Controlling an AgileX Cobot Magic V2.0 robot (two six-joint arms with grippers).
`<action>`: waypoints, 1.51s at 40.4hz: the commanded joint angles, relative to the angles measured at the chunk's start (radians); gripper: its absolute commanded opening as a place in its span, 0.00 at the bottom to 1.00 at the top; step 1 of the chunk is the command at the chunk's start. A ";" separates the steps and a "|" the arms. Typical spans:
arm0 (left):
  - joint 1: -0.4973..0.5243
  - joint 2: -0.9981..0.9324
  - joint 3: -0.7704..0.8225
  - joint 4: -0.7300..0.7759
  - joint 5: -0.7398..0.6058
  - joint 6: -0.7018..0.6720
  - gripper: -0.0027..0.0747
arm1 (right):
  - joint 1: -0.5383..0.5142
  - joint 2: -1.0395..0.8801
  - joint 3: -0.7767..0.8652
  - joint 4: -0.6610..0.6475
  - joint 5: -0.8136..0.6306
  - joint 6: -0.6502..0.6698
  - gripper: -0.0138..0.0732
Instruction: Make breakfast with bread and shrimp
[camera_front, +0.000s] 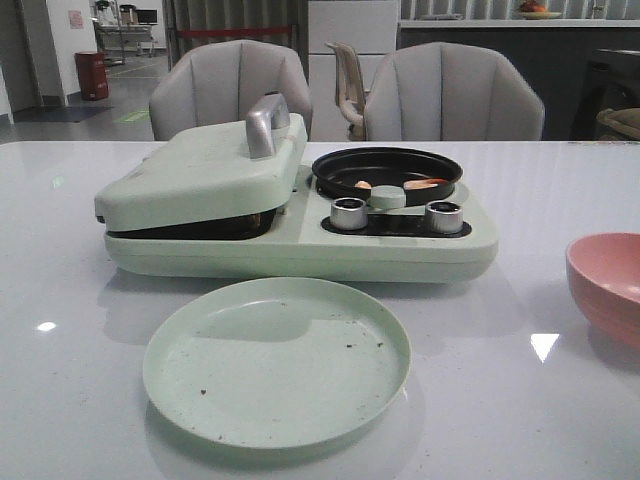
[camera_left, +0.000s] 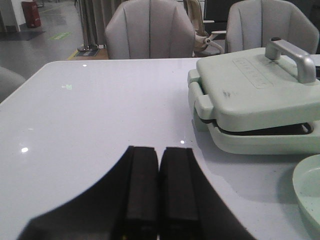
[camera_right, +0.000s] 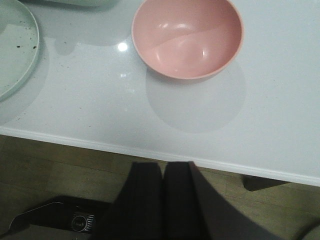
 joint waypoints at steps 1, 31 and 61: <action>0.003 -0.037 0.008 -0.015 -0.135 0.000 0.18 | -0.001 0.005 -0.027 0.001 -0.053 0.000 0.20; 0.004 -0.150 0.006 0.000 -0.119 -0.007 0.18 | -0.001 0.005 -0.027 0.002 -0.052 0.000 0.20; 0.042 -0.150 0.006 0.214 -0.100 -0.219 0.18 | -0.001 0.005 -0.027 0.002 -0.052 0.000 0.20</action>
